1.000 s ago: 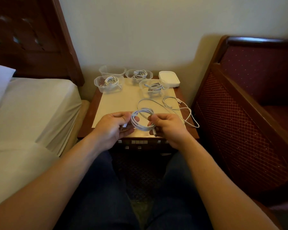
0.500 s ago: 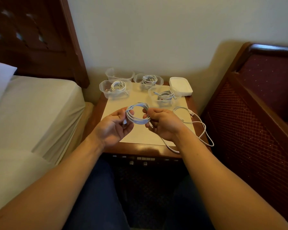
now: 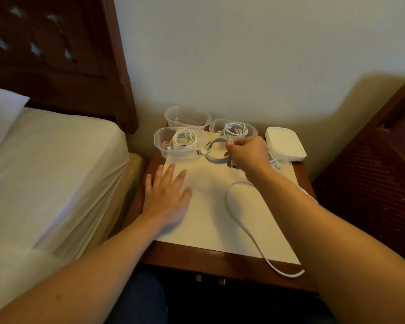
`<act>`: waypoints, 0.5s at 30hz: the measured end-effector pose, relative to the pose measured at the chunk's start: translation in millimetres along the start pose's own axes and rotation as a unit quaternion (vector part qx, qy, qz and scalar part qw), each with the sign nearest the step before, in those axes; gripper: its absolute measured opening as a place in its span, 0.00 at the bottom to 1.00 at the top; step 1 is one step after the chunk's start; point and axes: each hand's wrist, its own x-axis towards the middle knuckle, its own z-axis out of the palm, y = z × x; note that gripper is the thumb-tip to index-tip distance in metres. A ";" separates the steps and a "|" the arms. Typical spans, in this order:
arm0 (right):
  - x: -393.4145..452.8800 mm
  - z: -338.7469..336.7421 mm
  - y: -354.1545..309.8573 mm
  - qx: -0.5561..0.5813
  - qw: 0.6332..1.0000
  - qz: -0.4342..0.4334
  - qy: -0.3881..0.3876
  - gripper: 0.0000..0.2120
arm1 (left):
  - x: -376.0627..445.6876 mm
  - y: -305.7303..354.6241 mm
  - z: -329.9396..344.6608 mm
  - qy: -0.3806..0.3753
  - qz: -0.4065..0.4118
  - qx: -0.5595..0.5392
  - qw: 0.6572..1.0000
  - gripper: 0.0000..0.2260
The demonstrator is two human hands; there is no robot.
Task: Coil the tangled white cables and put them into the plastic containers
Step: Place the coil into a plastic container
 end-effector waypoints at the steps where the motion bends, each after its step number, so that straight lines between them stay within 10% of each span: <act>1: 9.1 3.6 -2.5 0.003 1.000 -0.004 0.004 0.13 | 2.0 -1.5 6.0 -0.025 0.001 0.046 0.999 0.29; 15: 136.3 88.1 -57.9 0.012 0.998 -0.064 0.019 0.10 | 16.6 -6.2 18.1 -0.051 -0.010 0.114 0.992 0.37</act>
